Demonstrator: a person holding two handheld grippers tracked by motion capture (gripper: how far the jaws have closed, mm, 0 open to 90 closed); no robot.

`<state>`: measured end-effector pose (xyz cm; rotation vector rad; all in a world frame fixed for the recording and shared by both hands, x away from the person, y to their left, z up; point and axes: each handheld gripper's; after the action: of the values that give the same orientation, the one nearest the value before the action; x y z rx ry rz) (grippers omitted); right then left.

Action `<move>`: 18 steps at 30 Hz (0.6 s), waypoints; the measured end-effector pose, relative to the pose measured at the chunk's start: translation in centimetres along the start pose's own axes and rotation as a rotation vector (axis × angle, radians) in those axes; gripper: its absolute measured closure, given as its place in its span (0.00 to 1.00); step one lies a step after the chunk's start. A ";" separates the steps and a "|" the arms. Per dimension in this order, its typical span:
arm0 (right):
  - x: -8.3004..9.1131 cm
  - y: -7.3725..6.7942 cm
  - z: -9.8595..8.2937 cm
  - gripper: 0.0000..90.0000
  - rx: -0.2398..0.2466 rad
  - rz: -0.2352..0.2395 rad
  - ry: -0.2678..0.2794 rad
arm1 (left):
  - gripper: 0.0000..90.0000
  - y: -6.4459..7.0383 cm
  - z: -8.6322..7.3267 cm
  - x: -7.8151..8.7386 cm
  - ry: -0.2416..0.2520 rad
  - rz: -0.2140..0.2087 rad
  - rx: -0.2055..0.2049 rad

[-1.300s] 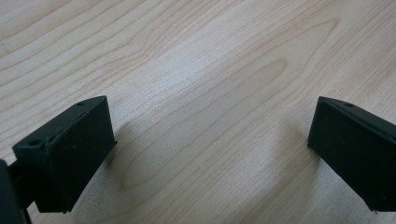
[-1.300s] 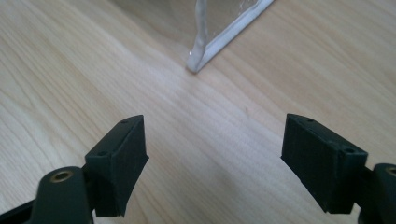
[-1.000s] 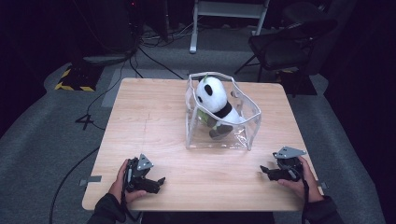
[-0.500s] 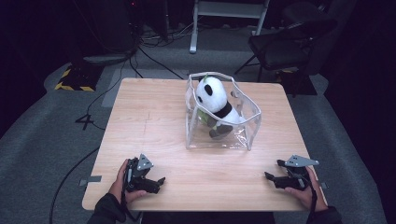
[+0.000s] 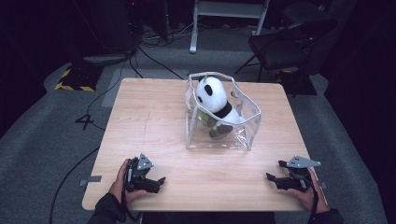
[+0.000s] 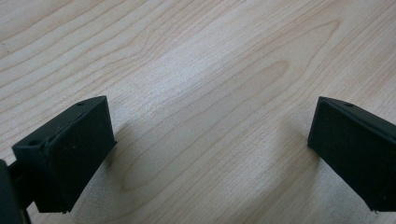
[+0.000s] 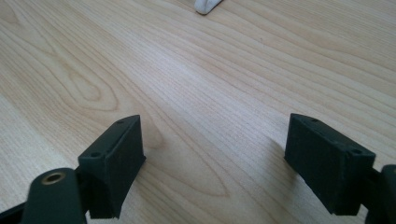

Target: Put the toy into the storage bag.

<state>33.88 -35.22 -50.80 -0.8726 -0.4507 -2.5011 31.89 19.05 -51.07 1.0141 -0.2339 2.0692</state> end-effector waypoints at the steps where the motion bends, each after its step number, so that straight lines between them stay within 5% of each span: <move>1: 0.0 0.0 0.0 0.22 0.000 0.000 0.000 | 0.00 0.0 0.0 0.0 -0.001 0.001 0.000; 18: 0.0 0.2 0.0 0.22 0.004 0.012 0.001 | 0.00 0.0 0.0 0.0 0.001 0.002 0.003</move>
<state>33.95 -35.38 -50.79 -0.8694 -0.4484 -2.4890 31.88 19.05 -51.08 1.0148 -0.2308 2.0727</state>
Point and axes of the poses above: each handheld gripper's, and its own axes: x roughly backward along the jaws, z roughly out of its top, y roughly to its right, and after that the axes turned 12 degrees about -z, right-handed
